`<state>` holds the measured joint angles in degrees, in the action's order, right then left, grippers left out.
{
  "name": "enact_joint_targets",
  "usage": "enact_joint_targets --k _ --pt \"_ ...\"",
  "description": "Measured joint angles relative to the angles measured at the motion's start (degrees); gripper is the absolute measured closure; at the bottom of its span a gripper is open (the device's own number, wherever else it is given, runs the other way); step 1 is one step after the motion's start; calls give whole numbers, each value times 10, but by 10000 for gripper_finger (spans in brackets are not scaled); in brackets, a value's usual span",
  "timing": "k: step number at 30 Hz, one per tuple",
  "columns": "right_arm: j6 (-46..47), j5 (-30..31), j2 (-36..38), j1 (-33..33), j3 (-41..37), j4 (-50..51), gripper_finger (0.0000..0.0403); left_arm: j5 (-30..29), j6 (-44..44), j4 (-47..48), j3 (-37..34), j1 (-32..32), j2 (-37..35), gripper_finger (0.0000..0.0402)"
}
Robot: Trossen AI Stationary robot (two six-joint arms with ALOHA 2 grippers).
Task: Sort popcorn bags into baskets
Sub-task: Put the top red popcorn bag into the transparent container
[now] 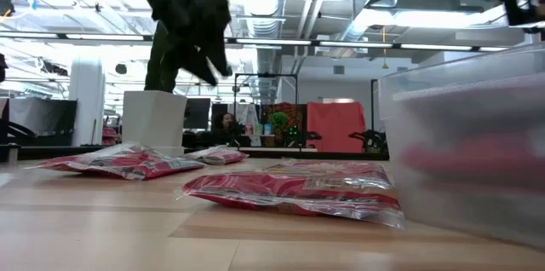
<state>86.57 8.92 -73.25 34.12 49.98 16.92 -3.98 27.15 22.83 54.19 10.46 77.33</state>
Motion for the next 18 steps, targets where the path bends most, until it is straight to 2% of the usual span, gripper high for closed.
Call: enact_joint_targets --k 2,4,7,13,18 --pt "0 37 15 -7 0 0 169 -55 -15 28 -1 1 14 238" --pt "-1 69 25 -12 0 1 174 -87 -34 12 -4 4 35 243" --pt "-5 94 33 -17 0 -2 180 -87 -50 -32 -35 13 65 260" --pt "-10 120 29 -18 0 4 188 -124 -42 -106 -98 44 102 294" --pt "-11 152 15 -36 0 9 191 -83 -26 -166 -125 64 127 303"
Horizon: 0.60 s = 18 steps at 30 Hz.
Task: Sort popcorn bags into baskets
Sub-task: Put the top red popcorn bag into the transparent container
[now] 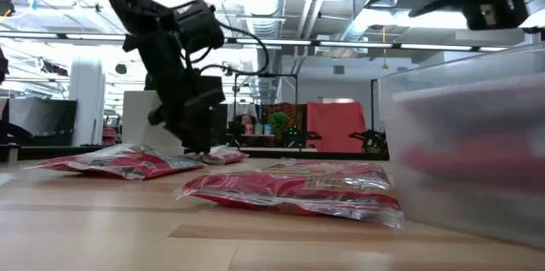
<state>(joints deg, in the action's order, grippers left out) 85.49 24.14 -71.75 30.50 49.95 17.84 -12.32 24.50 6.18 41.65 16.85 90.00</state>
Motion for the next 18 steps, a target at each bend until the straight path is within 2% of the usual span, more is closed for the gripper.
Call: enact_joint_targets --k 8,13,16,18 --pt "-14 55 -18 -81 0 4 188 168 44 -128 -18 4 68 304" --pt "-66 66 -18 -157 0 1 191 271 107 -260 -21 -16 119 304" --pt "-115 57 -18 -208 0 0 188 296 140 -322 -16 -37 131 304" --pt "-148 32 -18 -239 0 -2 184 302 157 -328 -12 -49 129 304"
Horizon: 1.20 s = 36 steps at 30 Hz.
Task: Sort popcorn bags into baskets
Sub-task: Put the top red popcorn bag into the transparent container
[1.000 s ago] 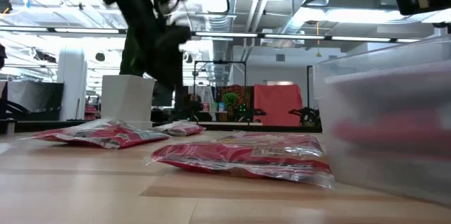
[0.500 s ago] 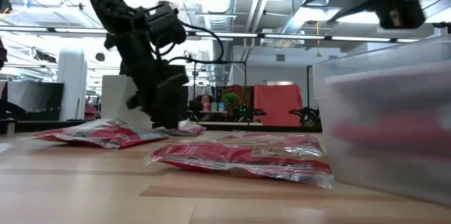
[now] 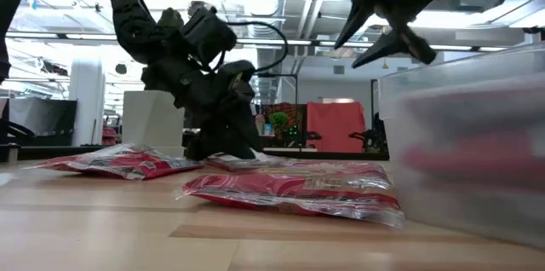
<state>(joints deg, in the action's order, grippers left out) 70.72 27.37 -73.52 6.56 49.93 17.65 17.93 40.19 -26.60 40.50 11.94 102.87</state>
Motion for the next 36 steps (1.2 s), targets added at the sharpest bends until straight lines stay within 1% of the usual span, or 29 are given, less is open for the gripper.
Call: enact_joint_targets --k 4,5,7,8,11,12,13,14,16,18,22,24,26,28,30,36 --pt "-56 -62 -18 -48 0 -2 180 -2 13 5 7 -14 -44 307" --pt "-67 -72 -24 -57 0 0 180 -5 17 15 8 -16 -59 310" --pt "-78 -95 -44 -70 1 -17 180 -30 26 71 8 -18 -95 319" --pt "-81 -106 -57 -75 0 -19 180 -55 28 110 7 -20 -115 325" --pt "-95 -135 -105 -83 0 -67 183 -193 37 250 4 -29 -169 348" --pt "-97 -143 -122 -83 0 -91 184 -230 46 275 -1 -31 -178 356" --pt "-98 -152 -137 -84 0 -117 184 -247 52 280 -13 -31 -186 363" --pt "-98 -156 -151 -86 0 -132 184 -253 56 276 -25 -29 -193 371" --pt "-98 -157 -182 -86 0 -180 182 -251 62 226 -45 -28 -194 385" --pt "-97 -156 -205 -87 0 -209 181 -249 75 205 -66 -29 -191 397" --pt "-94 -157 -250 -94 3 -260 179 -272 91 175 -82 -28 -161 397" --pt "-94 -166 -263 -94 2 -259 179 -272 91 161 -81 -28 -143 399" --pt "-94 -181 -290 -94 13 -289 179 -261 90 144 -81 -28 -123 401" --pt "-96 -194 -301 -94 13 -277 179 -261 93 111 -80 -28 -102 401" --pt "-96 -206 -322 -93 24 -288 177 -261 101 108 -79 -28 -91 401" --pt "-98 -209 -352 -94 37 -297 174 -245 110 92 -76 -28 -59 401"
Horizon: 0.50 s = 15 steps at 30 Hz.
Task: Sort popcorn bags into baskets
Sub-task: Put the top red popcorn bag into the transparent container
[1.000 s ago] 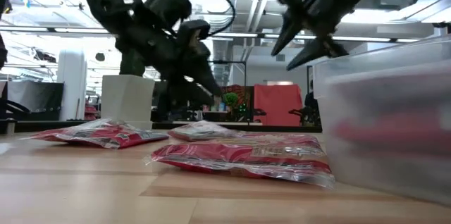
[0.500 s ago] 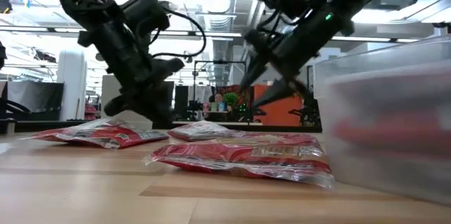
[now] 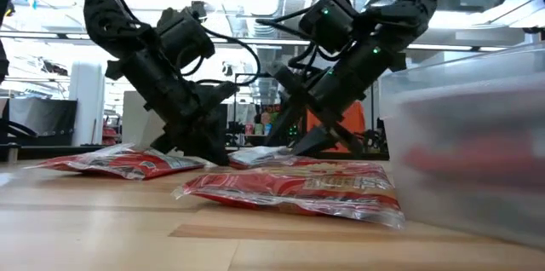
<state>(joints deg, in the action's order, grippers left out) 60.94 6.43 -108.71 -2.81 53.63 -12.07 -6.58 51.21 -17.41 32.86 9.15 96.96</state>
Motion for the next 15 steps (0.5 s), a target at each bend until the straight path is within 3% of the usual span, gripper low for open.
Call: enact_joint_targets --k 5,10,15 --pt "-13 -35 27 -7 -3 30 177 16 1 -4 1 0 4 401" --pt "-39 7 75 -6 0 65 179 36 4 -1 0 -3 -17 401" --pt "-45 25 70 -19 -3 93 180 30 18 6 -2 -10 -82 401"
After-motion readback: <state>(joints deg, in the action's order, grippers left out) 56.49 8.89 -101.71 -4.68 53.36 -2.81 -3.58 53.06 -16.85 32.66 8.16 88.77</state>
